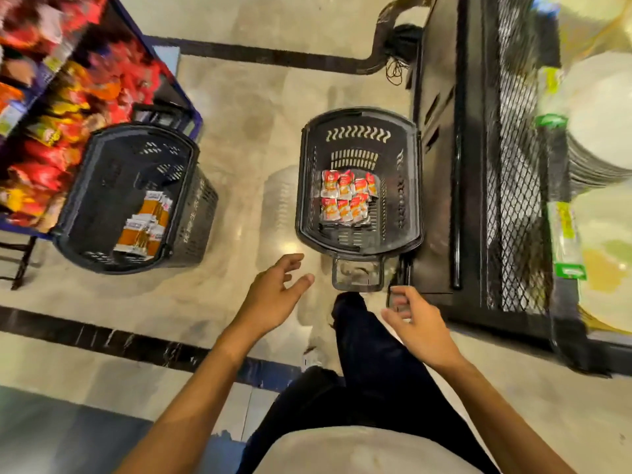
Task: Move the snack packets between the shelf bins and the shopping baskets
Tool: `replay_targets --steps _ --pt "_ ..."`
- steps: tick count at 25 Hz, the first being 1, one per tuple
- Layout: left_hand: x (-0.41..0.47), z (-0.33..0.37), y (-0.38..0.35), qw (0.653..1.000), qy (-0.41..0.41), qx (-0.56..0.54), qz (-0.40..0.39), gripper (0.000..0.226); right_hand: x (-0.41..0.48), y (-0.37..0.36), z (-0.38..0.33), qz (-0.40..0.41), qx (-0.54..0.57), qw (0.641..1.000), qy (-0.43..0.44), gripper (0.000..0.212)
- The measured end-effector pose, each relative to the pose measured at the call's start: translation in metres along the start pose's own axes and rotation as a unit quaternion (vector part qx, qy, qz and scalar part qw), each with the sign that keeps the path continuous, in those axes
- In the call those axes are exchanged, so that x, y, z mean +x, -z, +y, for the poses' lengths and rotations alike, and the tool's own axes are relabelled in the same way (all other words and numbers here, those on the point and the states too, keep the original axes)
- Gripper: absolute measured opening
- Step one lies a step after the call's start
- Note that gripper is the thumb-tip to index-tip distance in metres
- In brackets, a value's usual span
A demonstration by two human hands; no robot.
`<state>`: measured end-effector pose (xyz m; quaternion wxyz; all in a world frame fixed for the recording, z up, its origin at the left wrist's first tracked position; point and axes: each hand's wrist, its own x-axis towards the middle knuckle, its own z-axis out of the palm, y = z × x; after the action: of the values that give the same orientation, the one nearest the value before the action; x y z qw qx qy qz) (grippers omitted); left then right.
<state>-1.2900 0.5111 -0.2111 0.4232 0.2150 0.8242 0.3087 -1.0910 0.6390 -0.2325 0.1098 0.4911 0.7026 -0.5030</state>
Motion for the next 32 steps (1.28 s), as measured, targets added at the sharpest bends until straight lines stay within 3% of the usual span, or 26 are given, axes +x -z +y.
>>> replay_targets --steps 6,10,14,17,23,26,32 --pt "0.124 0.049 -0.015 0.999 0.020 -0.034 0.010 0.039 0.143 0.039 -0.063 0.017 0.043 0.999 -0.015 0.046" --pt "0.232 0.052 -0.042 0.997 0.046 -0.056 0.018 0.037 0.245 0.038 -0.062 0.056 0.063 0.995 -0.048 0.042" --pt "0.383 -0.004 -0.101 0.993 0.098 -0.066 0.024 0.034 0.381 0.004 -0.015 0.039 0.119 0.983 -0.132 0.031" --pt "0.486 -0.066 -0.154 0.989 0.135 -0.029 0.053 0.033 0.484 -0.028 0.034 0.069 0.135 0.976 -0.159 0.024" --pt "0.596 -0.178 -0.239 0.971 0.182 0.087 0.128 0.041 0.643 -0.100 0.135 0.058 0.108 0.966 -0.226 0.059" --pt "0.595 -0.194 -0.272 0.968 0.162 0.103 0.164 0.049 0.678 -0.126 0.168 0.054 0.137 0.958 -0.247 0.085" --pt "0.606 -0.216 -0.289 0.957 0.179 0.094 0.207 0.044 0.703 -0.143 0.185 0.069 0.165 0.949 -0.260 0.099"
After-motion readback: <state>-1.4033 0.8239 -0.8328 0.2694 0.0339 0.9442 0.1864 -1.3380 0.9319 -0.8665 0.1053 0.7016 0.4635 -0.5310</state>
